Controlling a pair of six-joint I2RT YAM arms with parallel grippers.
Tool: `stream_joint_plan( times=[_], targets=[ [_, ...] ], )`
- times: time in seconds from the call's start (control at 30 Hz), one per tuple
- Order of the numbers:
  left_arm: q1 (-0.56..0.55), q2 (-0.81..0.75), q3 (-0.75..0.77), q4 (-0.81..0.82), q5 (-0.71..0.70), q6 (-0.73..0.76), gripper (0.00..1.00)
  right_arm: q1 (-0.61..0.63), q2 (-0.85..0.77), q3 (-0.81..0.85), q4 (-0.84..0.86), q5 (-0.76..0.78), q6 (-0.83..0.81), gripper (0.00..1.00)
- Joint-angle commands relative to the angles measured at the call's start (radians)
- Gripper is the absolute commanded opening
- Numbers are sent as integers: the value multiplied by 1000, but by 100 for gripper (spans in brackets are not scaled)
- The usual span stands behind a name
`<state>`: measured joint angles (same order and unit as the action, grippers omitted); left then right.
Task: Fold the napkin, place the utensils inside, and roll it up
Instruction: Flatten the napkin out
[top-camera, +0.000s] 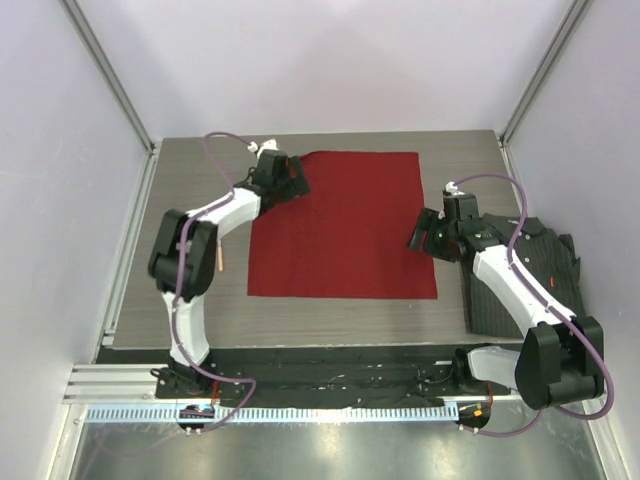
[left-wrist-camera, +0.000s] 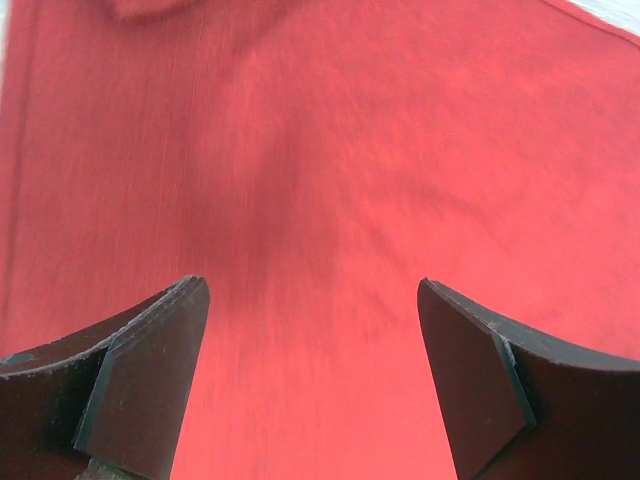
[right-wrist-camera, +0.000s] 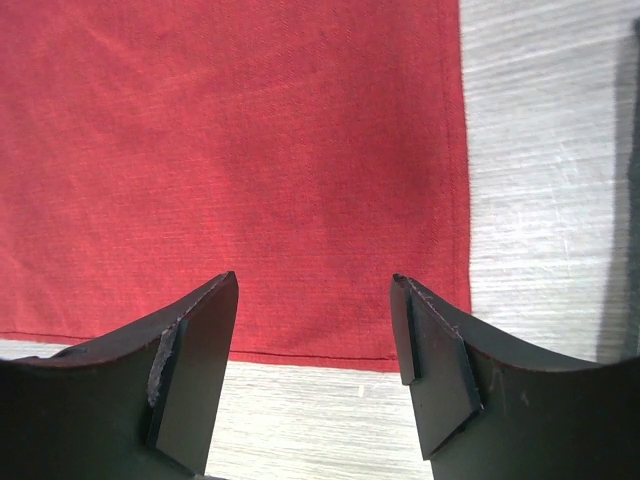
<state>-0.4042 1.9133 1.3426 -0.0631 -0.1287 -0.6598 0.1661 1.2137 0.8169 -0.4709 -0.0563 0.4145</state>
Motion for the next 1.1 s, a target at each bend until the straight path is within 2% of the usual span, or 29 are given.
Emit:
stream_joint_plan(
  times=[0.0, 0.17, 0.37, 0.53, 0.83, 1.07],
  targets=[
    [45, 157, 205, -46, 43, 28, 90, 0, 3, 1, 81, -49, 3, 70],
    [80, 337, 409, -46, 66, 35, 90, -2, 21, -2, 112, -71, 6, 70],
    [131, 476, 565, -84, 90, 34, 90, 0, 69, 18, 121, -85, 6, 70],
    [157, 541, 645, -61, 110, 52, 91, -2, 112, 31, 133, -99, 4, 70],
    [165, 622, 780, 141, 175, 107, 91, 3, 178, 18, 163, -103, 9, 70],
    [174, 616, 826, 259, 108, 161, 92, 9, 204, 21, 166, -100, 12, 70]
  ],
)
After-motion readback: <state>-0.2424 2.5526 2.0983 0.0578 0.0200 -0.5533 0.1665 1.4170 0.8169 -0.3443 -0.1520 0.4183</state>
